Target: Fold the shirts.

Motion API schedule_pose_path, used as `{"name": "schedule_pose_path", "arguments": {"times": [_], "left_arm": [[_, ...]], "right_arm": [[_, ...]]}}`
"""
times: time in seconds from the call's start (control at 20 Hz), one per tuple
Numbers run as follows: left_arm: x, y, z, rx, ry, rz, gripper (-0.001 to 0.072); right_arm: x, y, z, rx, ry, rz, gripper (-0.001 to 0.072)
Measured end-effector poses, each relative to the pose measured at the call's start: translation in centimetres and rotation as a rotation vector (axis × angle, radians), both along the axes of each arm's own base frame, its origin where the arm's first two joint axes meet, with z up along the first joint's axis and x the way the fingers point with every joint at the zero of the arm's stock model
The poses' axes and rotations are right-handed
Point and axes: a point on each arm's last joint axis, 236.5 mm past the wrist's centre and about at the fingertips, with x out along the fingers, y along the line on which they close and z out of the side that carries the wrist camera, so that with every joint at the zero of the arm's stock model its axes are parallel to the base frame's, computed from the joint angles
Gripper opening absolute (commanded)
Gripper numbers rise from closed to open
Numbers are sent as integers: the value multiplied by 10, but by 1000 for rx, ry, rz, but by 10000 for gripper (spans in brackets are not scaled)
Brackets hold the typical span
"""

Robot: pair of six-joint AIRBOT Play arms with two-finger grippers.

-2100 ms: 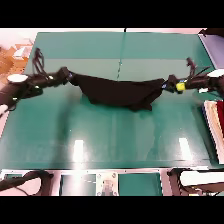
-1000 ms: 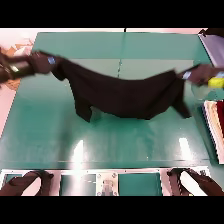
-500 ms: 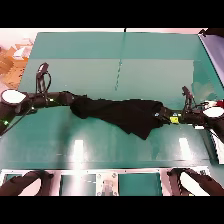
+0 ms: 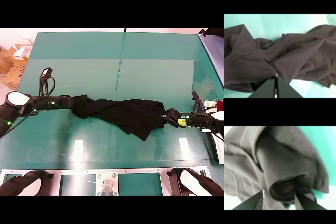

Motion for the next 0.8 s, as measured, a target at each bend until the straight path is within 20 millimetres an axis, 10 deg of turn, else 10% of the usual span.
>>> {"name": "schedule_pose_path", "arguments": {"times": [0.25,0.4,0.55,0.8], "left_arm": [[4,3,0,10,-15,16,21],[7,5,0,13,-21,25,21],[11,7,2,18,-34,39,21],[44,26,66,3,-161,72,21]], "right_arm": [[25,-3,3,97,-40,-106,409],[40,1,-4,186,-39,-146,55],[58,0,-2,226,-72,-144,16],[111,-13,82,218,-291,-66,16]]}}
